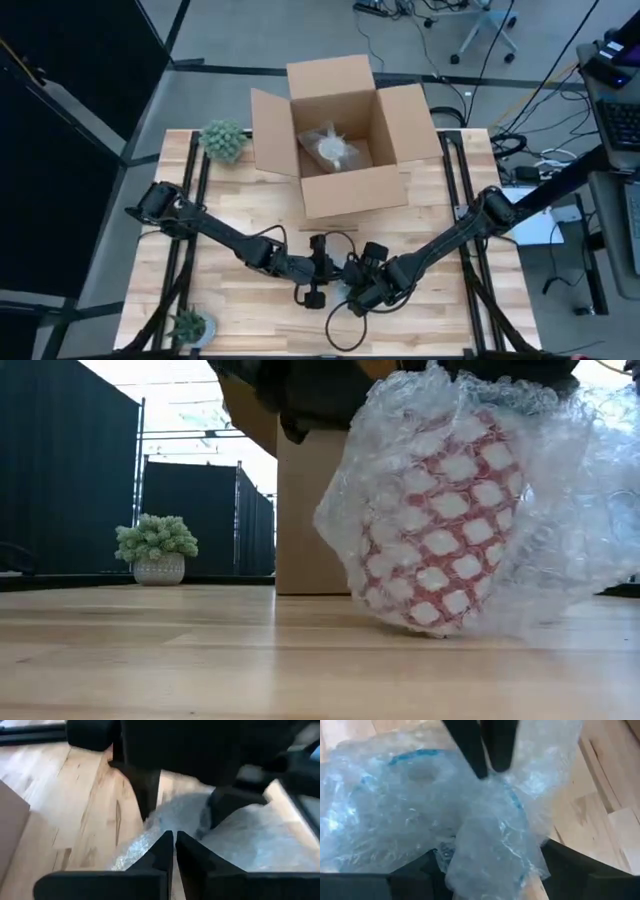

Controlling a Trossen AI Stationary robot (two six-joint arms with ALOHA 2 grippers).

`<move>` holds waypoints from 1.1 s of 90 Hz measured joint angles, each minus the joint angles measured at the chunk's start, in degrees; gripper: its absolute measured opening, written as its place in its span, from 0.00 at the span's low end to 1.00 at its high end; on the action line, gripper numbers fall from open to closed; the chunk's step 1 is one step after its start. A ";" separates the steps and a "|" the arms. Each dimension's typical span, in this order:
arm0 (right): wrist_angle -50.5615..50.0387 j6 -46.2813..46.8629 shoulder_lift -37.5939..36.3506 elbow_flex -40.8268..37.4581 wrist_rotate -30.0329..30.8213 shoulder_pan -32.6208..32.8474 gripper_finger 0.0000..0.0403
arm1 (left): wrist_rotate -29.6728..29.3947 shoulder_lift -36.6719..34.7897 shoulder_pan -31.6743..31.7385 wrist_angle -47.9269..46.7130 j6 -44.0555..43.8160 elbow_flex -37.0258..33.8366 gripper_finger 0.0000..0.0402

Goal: Wrap mug
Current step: Wrap the red mug with bubble wrap

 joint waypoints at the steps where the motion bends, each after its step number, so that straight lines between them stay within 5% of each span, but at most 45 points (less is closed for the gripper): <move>1: 0.01 -0.10 0.00 0.01 0.01 -0.05 0.54 | 0.01 0.08 0.05 0.05 -0.03 0.00 0.03; 84: 4.13 -6.22 -0.35 0.06 -0.30 -1.76 0.54 | 4.96 8.29 0.33 5.28 0.84 0.46 0.03; 99: 1.08 -6.80 -2.62 1.04 -4.28 -1.84 0.54 | 5.08 8.42 0.35 6.61 0.42 0.42 0.03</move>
